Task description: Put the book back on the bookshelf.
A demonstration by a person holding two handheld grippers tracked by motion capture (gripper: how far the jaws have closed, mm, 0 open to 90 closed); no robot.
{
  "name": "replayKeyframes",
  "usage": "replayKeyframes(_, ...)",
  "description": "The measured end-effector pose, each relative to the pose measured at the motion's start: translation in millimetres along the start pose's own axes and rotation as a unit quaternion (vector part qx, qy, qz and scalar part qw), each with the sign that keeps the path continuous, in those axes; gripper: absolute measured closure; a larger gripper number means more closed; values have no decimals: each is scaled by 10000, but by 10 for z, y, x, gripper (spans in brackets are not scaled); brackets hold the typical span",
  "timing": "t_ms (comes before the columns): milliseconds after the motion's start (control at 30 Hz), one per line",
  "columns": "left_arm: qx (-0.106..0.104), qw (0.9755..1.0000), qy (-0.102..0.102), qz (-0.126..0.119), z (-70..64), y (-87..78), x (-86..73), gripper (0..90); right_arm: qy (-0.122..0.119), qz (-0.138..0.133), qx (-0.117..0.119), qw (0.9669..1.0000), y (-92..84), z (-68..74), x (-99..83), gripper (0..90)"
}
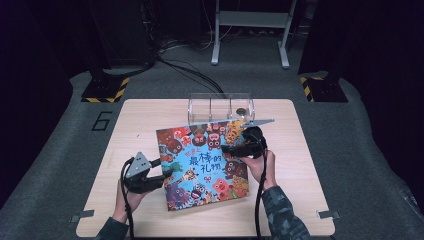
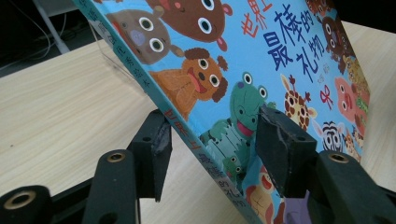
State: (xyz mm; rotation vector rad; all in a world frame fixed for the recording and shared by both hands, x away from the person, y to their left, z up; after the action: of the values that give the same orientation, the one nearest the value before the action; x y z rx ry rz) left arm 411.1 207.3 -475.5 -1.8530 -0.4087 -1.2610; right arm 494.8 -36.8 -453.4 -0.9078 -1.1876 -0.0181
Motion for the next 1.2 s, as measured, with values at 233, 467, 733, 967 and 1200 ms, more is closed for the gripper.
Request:
replayKeyframes(233, 34, 10000, 67, -34, -4, -22, 21, 484, -27, -42, -23, 10000, -24, 15, 34, 304)
replayKeyframes(467, 84, 9998, 130, -79, -12, -46, 35, 489, -145, -108, -45, 9998, -34, 11, 65, 303)
replayKeyframes(733, 144, 9996, 199, -168, -16, -69, 60, 495, -218, -174, -60, 9996, -46, 21, 108, 300)
replayKeyframes(967, 181, 9993, 232, -245, -9, -90, 94, 514, -269, -237, -63, 9993, -66, 31, 144, 300)
replayKeyframes(1200, 278, 9986, 279, -339, 11, -123, 131, 537, -401, -332, -89, 9986, -89, 49, 197, 299)
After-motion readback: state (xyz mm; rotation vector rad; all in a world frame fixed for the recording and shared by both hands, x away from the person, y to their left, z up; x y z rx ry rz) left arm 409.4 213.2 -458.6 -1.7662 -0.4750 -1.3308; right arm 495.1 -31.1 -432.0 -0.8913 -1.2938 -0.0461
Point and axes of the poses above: each handheld gripper's, and its own axes: y roughly forward along the jaws, x roughly out of its top, z roughly to its left, the point moved 9 cm from there along y, roughly forward along the jaws, and after that the axes turned 13 degrees about -y, right-handed, at the moved point
